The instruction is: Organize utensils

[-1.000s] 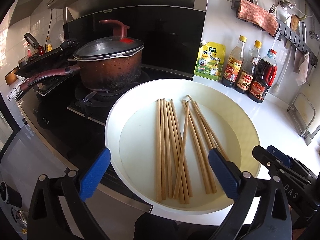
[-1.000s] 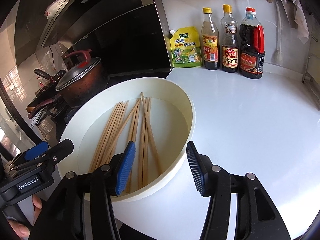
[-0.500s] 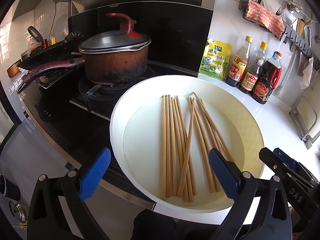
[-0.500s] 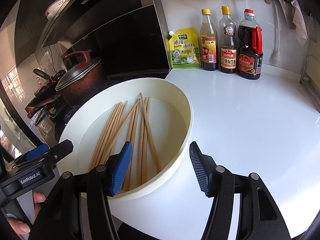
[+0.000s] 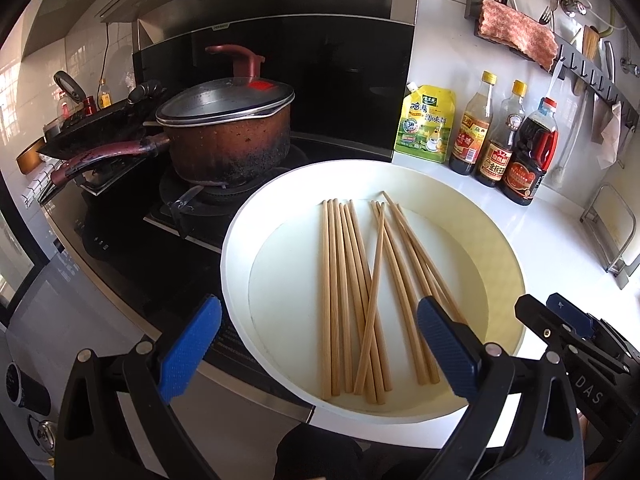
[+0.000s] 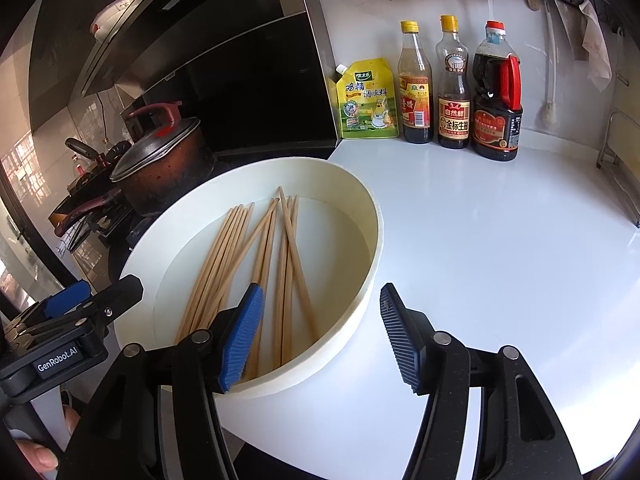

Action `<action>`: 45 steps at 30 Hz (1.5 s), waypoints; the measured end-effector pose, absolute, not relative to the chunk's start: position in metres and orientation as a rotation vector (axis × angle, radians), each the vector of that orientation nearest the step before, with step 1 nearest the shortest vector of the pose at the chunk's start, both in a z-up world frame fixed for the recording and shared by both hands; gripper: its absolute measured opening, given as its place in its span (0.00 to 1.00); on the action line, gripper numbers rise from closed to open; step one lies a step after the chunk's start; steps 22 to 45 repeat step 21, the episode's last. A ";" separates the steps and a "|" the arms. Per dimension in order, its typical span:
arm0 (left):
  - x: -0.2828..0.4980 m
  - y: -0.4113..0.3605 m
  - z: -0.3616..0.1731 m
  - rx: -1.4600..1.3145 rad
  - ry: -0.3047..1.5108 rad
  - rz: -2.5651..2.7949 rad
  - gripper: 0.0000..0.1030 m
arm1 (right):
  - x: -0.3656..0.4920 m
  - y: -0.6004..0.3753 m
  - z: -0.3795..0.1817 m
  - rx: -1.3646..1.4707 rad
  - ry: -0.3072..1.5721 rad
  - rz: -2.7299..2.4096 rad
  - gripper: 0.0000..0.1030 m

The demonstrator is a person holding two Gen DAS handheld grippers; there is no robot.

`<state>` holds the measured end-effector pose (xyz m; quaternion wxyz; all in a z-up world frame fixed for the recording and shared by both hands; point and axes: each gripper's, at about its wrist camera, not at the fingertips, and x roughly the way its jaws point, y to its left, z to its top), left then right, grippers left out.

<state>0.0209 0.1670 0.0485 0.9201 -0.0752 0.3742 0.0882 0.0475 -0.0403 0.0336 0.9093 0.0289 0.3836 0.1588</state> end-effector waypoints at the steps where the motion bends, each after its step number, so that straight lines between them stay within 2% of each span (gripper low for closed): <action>1: 0.021 0.167 0.048 -0.160 0.772 0.177 0.94 | 0.047 -0.040 0.033 0.060 0.792 0.327 0.57; 45: 0.019 0.162 0.047 -0.162 0.781 0.160 0.94 | 0.046 -0.038 0.033 0.058 0.797 0.334 0.57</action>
